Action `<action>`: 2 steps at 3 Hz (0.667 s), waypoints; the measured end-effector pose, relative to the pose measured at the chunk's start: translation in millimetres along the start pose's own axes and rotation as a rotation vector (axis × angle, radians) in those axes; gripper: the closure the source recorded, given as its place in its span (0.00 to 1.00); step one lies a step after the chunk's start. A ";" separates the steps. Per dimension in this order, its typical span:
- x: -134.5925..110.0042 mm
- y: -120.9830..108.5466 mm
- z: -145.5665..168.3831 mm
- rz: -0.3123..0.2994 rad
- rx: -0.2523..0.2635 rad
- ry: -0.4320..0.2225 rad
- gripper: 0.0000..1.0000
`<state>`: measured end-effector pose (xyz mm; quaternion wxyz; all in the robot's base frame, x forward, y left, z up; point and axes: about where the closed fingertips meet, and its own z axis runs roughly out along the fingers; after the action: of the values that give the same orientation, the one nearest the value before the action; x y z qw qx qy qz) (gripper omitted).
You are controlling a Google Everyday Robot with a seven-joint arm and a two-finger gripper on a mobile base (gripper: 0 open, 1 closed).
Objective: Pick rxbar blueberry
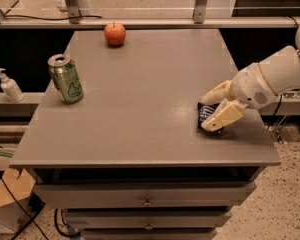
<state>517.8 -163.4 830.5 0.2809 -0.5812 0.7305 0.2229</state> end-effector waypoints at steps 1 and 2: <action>-11.8 -6.4 -12.3 -0.023 0.015 -0.031 1.00; -32.7 -18.7 -42.1 -0.070 0.055 -0.057 1.00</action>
Offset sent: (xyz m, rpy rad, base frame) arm 0.0339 -0.0231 0.1080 0.0480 -0.1984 0.0139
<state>535.1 -171.4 883.7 0.3250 -0.5920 0.7073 0.2090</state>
